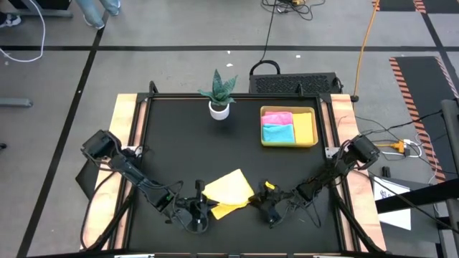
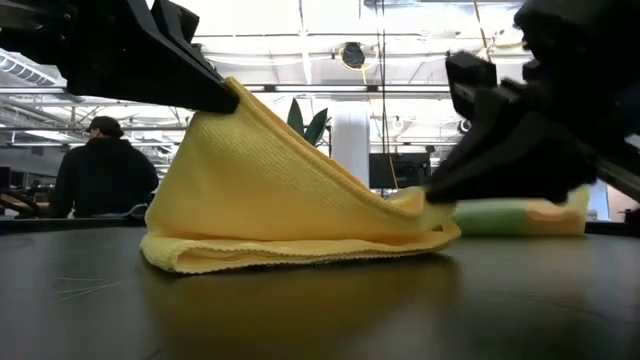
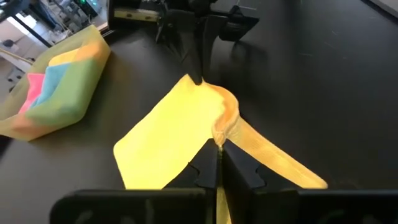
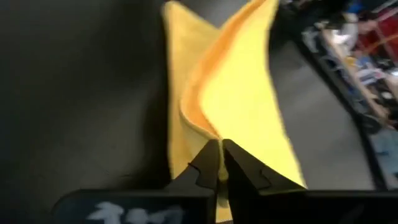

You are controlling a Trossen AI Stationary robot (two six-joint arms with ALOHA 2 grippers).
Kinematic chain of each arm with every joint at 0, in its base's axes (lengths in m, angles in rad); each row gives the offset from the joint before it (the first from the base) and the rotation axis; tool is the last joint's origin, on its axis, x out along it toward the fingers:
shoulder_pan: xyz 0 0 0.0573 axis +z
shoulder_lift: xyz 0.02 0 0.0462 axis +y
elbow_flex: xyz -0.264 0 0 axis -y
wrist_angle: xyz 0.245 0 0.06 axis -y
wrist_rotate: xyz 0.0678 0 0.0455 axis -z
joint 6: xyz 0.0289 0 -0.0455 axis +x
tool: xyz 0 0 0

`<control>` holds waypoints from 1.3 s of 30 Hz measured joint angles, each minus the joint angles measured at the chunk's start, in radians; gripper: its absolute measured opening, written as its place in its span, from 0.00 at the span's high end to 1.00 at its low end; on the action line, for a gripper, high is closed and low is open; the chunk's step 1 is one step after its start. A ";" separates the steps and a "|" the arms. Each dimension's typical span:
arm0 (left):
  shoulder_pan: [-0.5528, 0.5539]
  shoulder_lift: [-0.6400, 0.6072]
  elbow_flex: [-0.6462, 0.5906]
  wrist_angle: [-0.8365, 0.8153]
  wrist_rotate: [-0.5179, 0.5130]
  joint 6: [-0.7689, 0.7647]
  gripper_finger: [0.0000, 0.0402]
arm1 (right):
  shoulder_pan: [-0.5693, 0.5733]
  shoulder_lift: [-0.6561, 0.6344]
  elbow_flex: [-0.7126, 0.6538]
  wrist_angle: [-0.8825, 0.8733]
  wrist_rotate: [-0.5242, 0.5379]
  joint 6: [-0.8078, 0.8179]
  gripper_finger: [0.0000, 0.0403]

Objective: Fold microfiber towels
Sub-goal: Fold the yellow microfiber cloth

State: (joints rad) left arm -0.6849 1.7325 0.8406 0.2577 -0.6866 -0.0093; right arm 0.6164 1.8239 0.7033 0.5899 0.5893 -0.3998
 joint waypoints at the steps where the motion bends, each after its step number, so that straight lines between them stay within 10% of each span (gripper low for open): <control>1: 0.000 0.000 0.000 0.000 -0.005 0.001 0.96 | 0.001 -0.006 0.000 0.001 0.021 -0.003 0.98; 9: 0.027 -0.019 0.000 -0.001 -0.097 0.080 0.98 | 0.012 -0.149 0.000 -0.024 0.197 0.022 0.99; 19: 0.065 -0.078 0.001 0.075 0.115 0.146 0.99 | 0.121 -0.321 0.000 -0.074 -0.021 0.287 1.00; 30: 0.195 -0.117 -0.025 -0.066 -0.113 0.075 0.98 | -0.013 -0.343 0.000 -0.241 0.398 0.236 1.00; 39: 0.350 -0.116 -0.119 0.042 -0.065 0.112 0.99 | -0.139 -0.342 -0.033 -0.245 0.430 0.076 1.00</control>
State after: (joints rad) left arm -0.3352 1.6169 0.7217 0.2999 -0.7520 0.1022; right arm 0.4774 1.4815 0.6699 0.3448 1.0189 -0.3235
